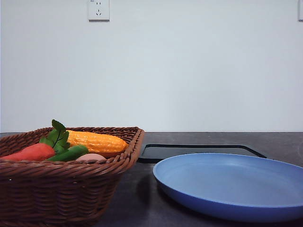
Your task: Transfer egg from basket to plate and serve
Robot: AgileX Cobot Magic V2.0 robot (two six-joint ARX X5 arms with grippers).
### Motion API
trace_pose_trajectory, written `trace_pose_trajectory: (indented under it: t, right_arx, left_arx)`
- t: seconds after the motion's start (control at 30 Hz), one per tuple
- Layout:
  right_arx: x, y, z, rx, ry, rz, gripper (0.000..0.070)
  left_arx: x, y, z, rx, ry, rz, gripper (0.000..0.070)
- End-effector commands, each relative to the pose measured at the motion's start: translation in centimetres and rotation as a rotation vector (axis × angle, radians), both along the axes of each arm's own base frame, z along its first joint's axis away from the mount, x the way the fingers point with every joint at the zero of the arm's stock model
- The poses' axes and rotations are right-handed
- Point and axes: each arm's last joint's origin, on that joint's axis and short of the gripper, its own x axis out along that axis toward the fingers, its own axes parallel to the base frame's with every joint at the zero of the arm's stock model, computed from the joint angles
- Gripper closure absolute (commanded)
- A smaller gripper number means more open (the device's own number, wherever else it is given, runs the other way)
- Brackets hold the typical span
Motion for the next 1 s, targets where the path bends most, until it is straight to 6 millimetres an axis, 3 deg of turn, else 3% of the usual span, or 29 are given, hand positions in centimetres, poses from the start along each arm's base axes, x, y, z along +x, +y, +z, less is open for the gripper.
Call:
trace_pose_trajectory:
  t: [0.0,0.2,0.37,0.6,0.67,0.73,0.8,0.9,0.97]
  right_arx:
    - [0.2,0.0,1.1,0.001,0.006,0.001,0.0700]
    - [1.6,0.2,3.1,-0.059,0.114,0.034,0.0700]
    - [3.2,0.6,3.7,-0.113,0.257,0.130,0.0700]
    - [5.5,1.3,1.8,-0.077,0.506,0.311,0.0698]
    - [6.0,1.4,1.1,-0.071,0.572,0.328,0.0648]
    - [6.5,1.4,0.5,-0.074,0.622,0.334,0.0546]
    - [6.9,1.5,0.0,-0.076,0.659,0.335,0.0457]
    - [7.5,1.5,-0.7,-0.083,0.702,0.341,0.0440]
    - [8.0,1.6,-1.2,-0.084,0.723,0.342,0.0440]
  left_arx:
    - [0.4,-0.1,1.2,0.045,-0.021,-0.047,0.0700]
    - [2.0,-0.5,3.9,0.083,0.033,-0.199,0.0700]
    - [3.6,-1.2,5.5,0.109,0.115,-0.344,0.0700]
    - [5.3,-3.1,5.8,0.115,0.225,-0.532,0.0700]
    - [5.5,-3.6,5.6,0.115,0.241,-0.565,0.0691]
    - [5.7,-4.0,5.4,0.116,0.255,-0.590,0.0641]
    - [5.7,-4.3,5.3,0.115,0.264,-0.607,0.0527]
    - [5.7,-4.5,5.2,0.110,0.268,-0.614,0.0385]
    - [5.8,-4.6,5.2,0.109,0.268,-0.615,0.0359]
